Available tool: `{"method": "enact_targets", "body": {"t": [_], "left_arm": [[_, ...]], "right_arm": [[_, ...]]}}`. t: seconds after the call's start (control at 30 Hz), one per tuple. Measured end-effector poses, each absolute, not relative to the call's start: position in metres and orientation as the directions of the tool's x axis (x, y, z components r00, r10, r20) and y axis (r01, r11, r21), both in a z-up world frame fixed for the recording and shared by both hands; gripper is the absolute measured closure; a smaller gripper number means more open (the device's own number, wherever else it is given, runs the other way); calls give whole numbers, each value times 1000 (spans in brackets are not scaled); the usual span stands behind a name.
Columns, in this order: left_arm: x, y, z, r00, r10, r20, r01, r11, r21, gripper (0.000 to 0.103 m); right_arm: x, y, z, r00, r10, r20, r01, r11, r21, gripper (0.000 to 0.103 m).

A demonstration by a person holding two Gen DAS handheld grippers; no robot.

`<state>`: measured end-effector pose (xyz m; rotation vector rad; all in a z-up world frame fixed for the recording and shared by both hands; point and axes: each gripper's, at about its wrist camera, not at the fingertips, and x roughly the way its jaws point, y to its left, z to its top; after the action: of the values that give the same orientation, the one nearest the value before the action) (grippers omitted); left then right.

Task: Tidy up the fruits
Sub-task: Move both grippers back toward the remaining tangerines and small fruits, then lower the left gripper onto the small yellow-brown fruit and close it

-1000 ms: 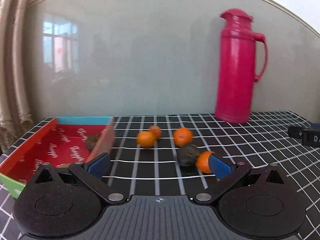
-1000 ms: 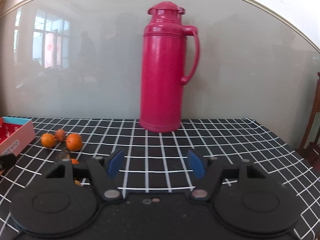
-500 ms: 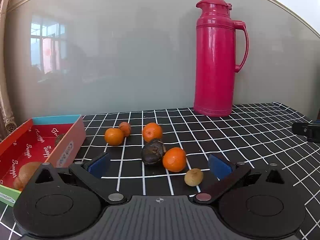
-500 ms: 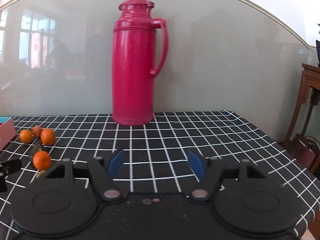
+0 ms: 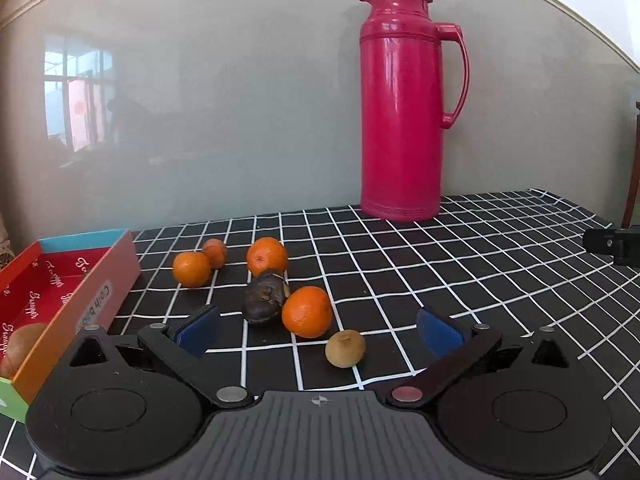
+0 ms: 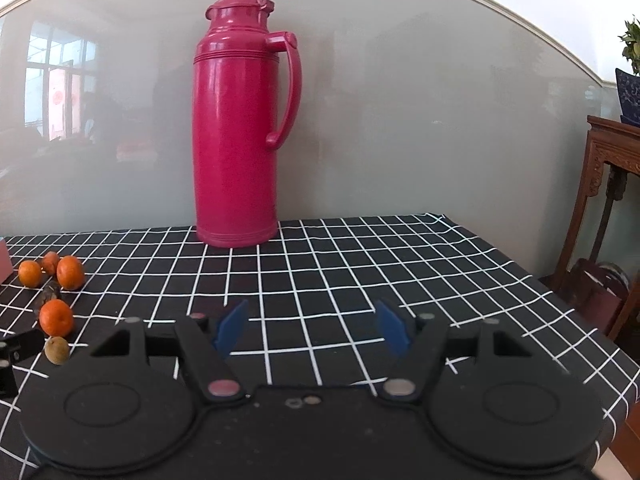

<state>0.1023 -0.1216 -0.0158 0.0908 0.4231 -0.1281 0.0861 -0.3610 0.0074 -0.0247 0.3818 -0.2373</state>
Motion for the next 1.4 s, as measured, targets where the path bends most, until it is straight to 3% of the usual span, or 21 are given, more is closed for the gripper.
{"method": "enact_targets", "body": {"t": [0.97, 1.1, 1.27, 1.4], "left_arm": [[123, -144, -35, 867, -84, -491, 143, 986, 84, 0], [127, -145, -37, 851, -78, -519, 144, 986, 89, 19], [134, -144, -42, 822, -81, -563, 145, 987, 70, 24], [138, -146, -44, 808, -88, -582, 156, 985, 68, 36]], "right_arm": [[84, -387, 5, 881, -299, -367, 294, 953, -71, 34], [84, -386, 5, 880, -302, -367, 298, 952, -70, 34], [83, -385, 4, 878, -305, -369, 299, 951, -74, 34], [85, -386, 3, 875, -309, -372, 302, 950, -78, 34]]}}
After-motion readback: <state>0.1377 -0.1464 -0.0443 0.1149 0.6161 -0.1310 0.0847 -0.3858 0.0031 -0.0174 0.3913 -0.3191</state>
